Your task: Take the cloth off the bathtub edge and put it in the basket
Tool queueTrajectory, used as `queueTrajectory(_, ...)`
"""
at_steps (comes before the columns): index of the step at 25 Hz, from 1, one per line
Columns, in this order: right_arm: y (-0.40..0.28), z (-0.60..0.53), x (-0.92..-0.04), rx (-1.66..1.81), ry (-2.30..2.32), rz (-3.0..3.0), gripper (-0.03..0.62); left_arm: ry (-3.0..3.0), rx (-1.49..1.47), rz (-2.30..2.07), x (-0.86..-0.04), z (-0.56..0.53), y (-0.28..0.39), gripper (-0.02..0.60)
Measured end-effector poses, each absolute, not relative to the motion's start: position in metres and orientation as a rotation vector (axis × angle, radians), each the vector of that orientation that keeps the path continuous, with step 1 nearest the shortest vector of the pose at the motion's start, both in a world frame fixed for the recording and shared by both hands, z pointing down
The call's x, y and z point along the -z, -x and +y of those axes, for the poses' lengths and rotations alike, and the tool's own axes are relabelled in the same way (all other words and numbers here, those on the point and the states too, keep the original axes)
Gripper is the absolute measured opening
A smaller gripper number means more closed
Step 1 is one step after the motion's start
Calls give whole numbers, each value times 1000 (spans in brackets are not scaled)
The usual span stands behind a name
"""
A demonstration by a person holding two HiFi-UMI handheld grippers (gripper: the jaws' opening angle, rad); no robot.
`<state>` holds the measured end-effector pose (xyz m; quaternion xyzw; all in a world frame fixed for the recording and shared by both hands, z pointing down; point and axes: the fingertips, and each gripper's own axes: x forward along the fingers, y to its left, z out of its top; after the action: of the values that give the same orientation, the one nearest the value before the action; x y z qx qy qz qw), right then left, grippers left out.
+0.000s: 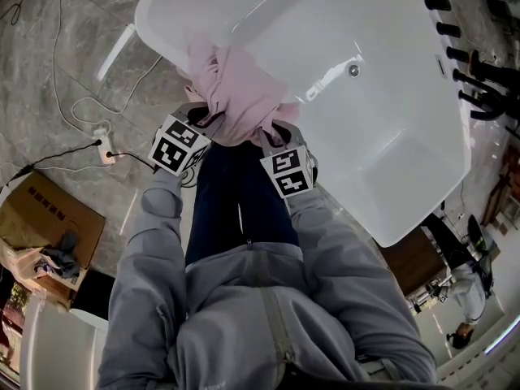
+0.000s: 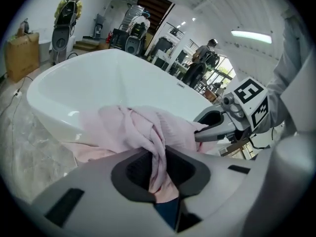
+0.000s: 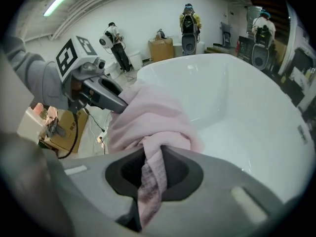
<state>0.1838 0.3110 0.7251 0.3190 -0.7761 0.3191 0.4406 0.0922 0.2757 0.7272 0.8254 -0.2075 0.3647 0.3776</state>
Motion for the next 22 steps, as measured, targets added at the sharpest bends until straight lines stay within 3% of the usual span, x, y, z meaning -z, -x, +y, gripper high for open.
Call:
queueTrajectory(2,-179,309,-721,-799,-790,-1942,48,-2121,-937,-516,-723,280,-99,55)
queueTrajectory(18,-147,299,-682,-752,-720,-2028,41,-2111,-821,-567,-691,287,-106,49)
queueTrajectory(20,-144,297,-686,-740,-711,-2027,41,-2095,-839,-596,-699,281,-102,58)
queueTrajectory(22,-142,295,-690,-728,-703,-2034,41,-2067,-860,-643,-707,275,-97,112)
